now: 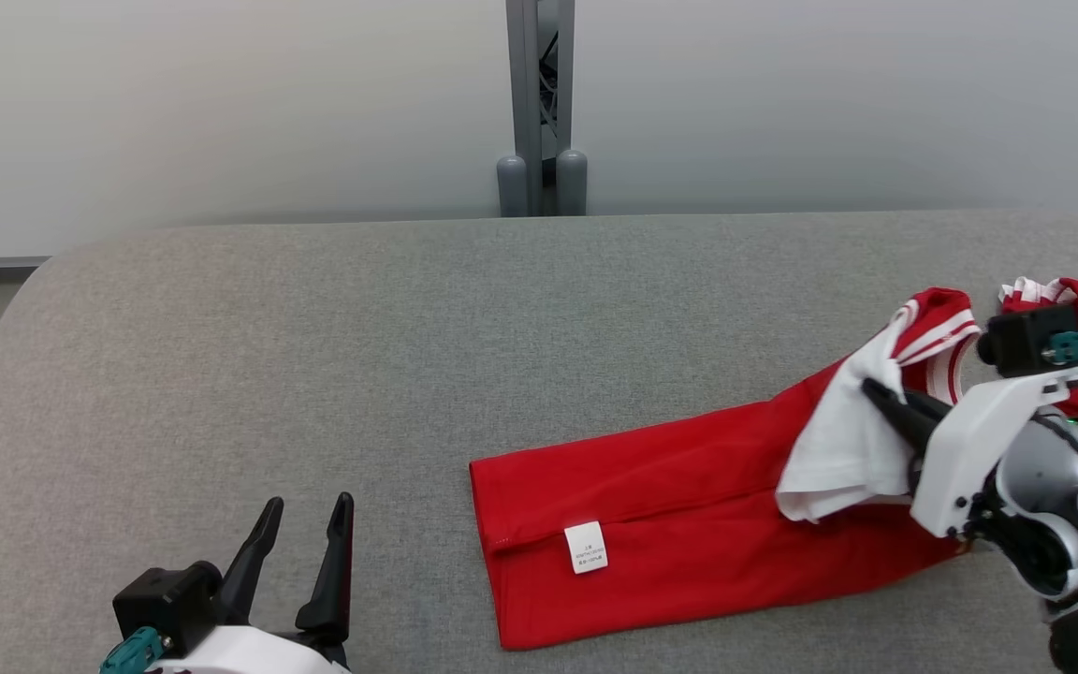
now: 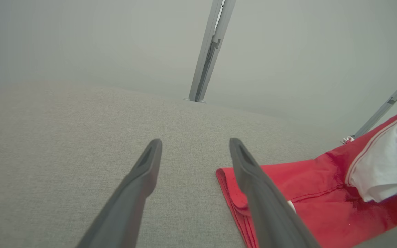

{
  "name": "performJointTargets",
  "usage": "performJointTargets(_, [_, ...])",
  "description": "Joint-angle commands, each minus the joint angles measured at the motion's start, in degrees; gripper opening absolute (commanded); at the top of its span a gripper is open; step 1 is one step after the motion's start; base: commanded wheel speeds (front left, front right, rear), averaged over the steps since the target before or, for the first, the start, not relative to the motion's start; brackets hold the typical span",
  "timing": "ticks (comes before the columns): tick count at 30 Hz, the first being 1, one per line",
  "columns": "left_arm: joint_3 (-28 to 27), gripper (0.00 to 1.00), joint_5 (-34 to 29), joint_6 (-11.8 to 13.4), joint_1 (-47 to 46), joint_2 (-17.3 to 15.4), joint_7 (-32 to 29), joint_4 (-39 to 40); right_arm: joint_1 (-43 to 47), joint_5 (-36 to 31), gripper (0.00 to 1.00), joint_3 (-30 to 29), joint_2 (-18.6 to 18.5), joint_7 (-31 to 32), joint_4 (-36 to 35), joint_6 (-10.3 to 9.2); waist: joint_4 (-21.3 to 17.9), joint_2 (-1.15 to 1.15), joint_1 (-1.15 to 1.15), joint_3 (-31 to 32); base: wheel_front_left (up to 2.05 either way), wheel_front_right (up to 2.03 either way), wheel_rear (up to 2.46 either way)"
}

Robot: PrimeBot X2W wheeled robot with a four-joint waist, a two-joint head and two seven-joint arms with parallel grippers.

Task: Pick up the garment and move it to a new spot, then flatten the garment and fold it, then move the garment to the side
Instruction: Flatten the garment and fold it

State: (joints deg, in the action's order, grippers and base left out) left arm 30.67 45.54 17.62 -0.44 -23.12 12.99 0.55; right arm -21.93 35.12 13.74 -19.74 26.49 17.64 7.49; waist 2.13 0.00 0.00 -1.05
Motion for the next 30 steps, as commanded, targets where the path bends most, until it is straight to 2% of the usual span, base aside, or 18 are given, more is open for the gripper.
performJointTargets(1, [-0.2,1.00,0.2,-0.2,0.1,-0.2,0.3,0.0,0.8,0.2,0.00,1.1,0.5,0.8,-2.3,0.01,0.4,0.00,0.00,0.0,0.00,0.00,0.00])
performJointTargets(6, [-0.3,1.00,0.1,-0.6,-0.4,-0.1,0.6,-0.3,1.1,-0.9,0.00,4.7,2.9,3.0,-6.2,0.01,1.5,0.00,0.00,-0.2,0.00,0.00,0.00])
performJointTargets(12, [-0.2,1.00,0.0,-0.8,-1.0,0.1,0.6,-0.4,-0.3,-2.5,0.00,8.4,6.6,4.1,-5.5,0.01,2.7,0.00,0.00,-0.2,0.00,0.00,0.00])
performJointTargets(19, [0.5,1.00,-0.3,-1.3,-2.2,0.9,0.6,-0.6,-3.6,-3.9,0.00,13.8,12.5,3.7,1.6,0.01,5.0,0.00,0.00,-0.3,0.00,0.00,0.00])
performJointTargets(21, [0.9,1.00,-0.4,-1.5,-2.8,1.4,0.6,-0.8,-5.5,-4.3,0.00,15.5,14.3,3.2,5.8,0.01,6.1,0.00,0.00,-0.5,0.00,0.00,0.00])
performJointTargets(30, [2.5,1.00,-0.7,-2.9,-4.4,3.5,0.8,-2.4,-11.2,-4.2,0.00,19.6,16.6,2.0,18.9,0.01,9.9,0.00,0.00,-0.8,0.00,0.00,0.00])
